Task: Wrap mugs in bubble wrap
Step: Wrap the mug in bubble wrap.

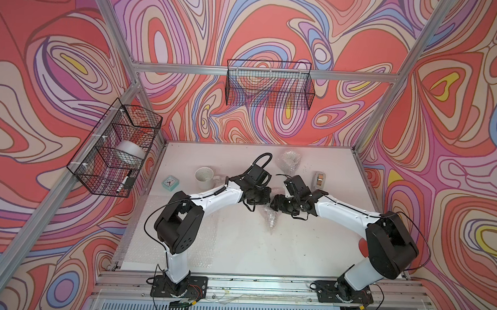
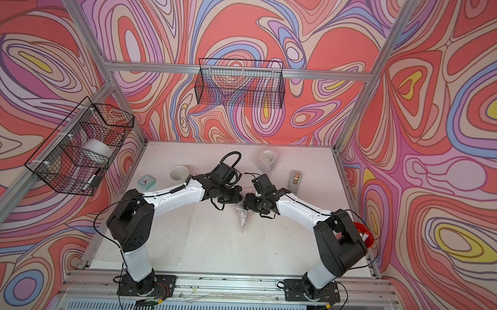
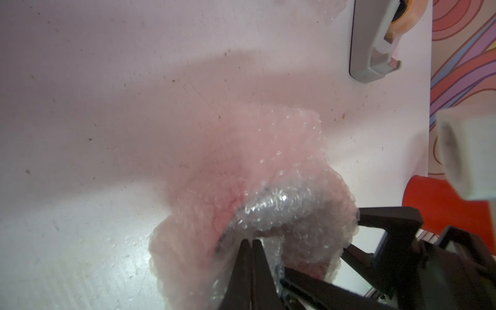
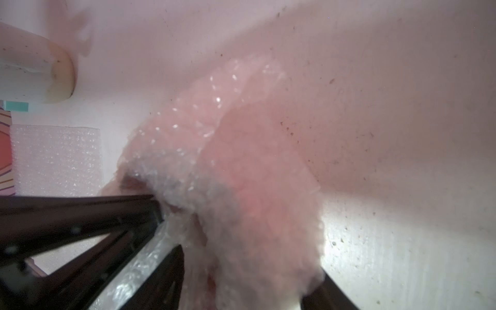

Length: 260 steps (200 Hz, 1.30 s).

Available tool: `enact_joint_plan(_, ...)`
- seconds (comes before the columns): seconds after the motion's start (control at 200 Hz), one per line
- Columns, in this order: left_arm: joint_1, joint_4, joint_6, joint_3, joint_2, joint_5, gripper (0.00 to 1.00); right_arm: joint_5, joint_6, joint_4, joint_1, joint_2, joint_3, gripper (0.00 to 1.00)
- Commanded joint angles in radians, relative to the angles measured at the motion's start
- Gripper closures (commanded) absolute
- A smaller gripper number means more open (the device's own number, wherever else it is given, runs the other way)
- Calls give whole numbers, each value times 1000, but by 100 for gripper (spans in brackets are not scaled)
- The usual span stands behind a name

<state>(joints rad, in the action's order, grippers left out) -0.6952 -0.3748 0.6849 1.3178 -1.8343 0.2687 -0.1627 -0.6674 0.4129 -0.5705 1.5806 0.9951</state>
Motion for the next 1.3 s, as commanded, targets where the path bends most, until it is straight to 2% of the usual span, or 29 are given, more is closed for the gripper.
enact_joint_plan(0.0, -22, -88, 6, -14, -42, 3, 100, 15, -6, -40, 4, -42, -15, 32)
enact_joint_plan(0.28, -26, -85, 8, -2, -45, 9, 100, 27, -12, -35, 11, -20, 3, 27)
enact_joint_plan(0.631, -27, -46, 18, -15, -39, 37, 100, 13, -5, -61, 11, 110, 40, 33)
enact_joint_plan(0.796, -25, -22, 16, -26, 20, 28, 100, 2, 15, -59, 10, 136, 49, 36)
enact_joint_plan(1.097, 54, -13, -17, -76, 222, -21, 63, -40, 58, -46, 12, 177, 84, 39)
enact_joint_plan(1.297, 107, -110, -77, -100, 248, -65, 51, -61, 81, -33, 12, 215, 124, 40)
